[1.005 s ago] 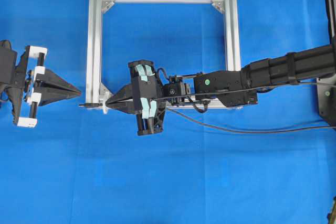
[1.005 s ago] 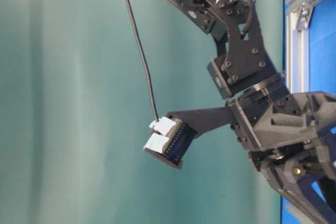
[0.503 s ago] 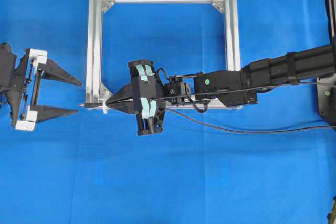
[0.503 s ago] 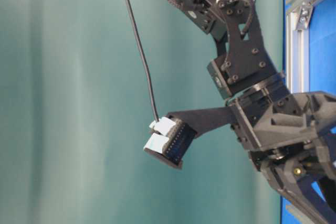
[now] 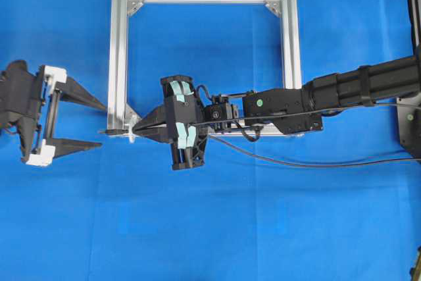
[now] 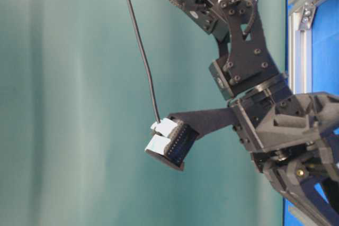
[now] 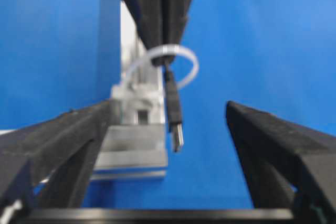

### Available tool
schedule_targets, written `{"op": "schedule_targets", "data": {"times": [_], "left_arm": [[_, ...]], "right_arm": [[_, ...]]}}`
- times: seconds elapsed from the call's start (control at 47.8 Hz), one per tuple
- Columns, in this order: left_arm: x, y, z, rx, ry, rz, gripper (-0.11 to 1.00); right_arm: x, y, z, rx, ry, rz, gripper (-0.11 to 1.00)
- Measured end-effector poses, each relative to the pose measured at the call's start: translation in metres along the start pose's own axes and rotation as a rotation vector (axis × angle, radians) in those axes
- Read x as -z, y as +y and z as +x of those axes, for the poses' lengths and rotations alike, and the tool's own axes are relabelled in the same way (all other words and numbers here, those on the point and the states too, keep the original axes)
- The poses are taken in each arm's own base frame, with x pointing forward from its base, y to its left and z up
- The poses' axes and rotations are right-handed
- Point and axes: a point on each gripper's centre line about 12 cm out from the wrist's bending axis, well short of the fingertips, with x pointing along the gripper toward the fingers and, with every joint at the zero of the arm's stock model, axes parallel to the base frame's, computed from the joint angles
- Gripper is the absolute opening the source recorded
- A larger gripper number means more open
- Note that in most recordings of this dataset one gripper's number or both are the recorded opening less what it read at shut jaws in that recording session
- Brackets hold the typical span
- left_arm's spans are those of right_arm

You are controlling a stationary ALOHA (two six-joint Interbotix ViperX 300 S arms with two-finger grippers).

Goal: Insert the wire through the string loop located on the left side.
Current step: 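Close the left gripper on the plug beyond the loop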

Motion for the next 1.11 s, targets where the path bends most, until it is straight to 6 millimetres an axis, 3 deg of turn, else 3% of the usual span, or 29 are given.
{"op": "schedule_targets", "data": {"times": [0.272, 1.11], "left_arm": [[0.01, -0.001, 0.022, -0.004, 0.075, 0.007, 0.9], [0.007, -0.001, 0.022, -0.004, 0.055, 0.007, 0.9]], "right_arm": [[0.0, 0.0, 0.0, 0.0, 0.0, -0.002, 0.0], [0.0, 0.0, 0.0, 0.0, 0.002, 0.0, 0.0]]}}
